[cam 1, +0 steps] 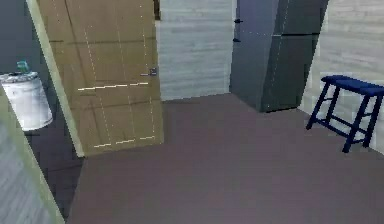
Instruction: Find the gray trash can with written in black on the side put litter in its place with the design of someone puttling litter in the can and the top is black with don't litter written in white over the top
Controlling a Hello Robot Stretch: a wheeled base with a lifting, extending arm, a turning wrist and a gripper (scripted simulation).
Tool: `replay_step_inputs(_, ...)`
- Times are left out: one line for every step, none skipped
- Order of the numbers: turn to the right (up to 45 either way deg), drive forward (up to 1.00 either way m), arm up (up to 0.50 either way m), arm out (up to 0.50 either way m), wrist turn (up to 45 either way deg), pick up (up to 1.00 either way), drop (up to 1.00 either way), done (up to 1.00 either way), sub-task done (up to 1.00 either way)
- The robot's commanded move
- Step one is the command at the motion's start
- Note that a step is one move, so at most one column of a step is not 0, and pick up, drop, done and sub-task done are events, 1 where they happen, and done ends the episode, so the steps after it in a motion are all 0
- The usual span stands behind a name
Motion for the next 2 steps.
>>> replay_step_inputs(15.0, 0.0, 0.0, 0.0, 0.0, 0.0, 0.0, 0.0, 0.0)
replay_step_inputs(0.0, 0.55, 0.0, 0.0, 0.0, 0.0, 0.0, 0.0, 0.0)
